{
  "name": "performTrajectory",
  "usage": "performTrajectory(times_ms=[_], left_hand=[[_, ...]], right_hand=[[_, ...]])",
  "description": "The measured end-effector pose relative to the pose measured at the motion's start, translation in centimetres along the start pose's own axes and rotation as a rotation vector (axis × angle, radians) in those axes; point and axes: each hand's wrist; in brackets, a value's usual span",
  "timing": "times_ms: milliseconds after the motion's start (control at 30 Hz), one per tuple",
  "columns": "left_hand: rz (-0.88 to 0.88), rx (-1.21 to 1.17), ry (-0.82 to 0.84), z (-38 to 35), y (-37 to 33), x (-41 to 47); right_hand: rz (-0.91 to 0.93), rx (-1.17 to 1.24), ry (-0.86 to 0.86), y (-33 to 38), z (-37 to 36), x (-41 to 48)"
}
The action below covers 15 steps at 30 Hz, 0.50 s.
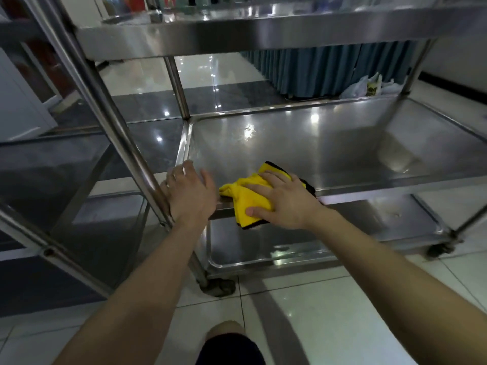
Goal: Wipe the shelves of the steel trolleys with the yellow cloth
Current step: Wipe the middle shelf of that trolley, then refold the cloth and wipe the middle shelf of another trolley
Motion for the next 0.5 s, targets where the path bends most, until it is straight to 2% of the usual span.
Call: performTrajectory(times_ms=[167,233,300,400,500], left_hand=[[-0.188,-0.1,-0.119,-0.6,0.7,0.0],[-0.25,-0.197,-0.171,-0.7,0.1,-0.1],[-0.298,-0.347,-0.19,-0.6,-2.6,-1.0],[-0.359,-0.614,-0.023,-0.3,-9.9,-4.0],[-0.358,-0.803,0.338,-1.2,-18.0,-7.9]], right_hand=[[-0.02,0.026,-0.099,-0.9,0.8,-4.1],[-0.086,0.071,-0.16,-2.1,1.0,-6.4],[-0.205,0.126,-0.292,-4.0,1.0,-9.3],[-0.436,0.253,-0.519,-7.6,0.2,-14.2],[-0.591,0.413,-0.655,-11.3,-0.2,-18.8]])
Point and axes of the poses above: each hand's wrist, its own x-axis towards the middle knuckle, its own z-axis out of the back of the hand, y = z × x, and after that the axes turned 1 degree about -y, right-handed
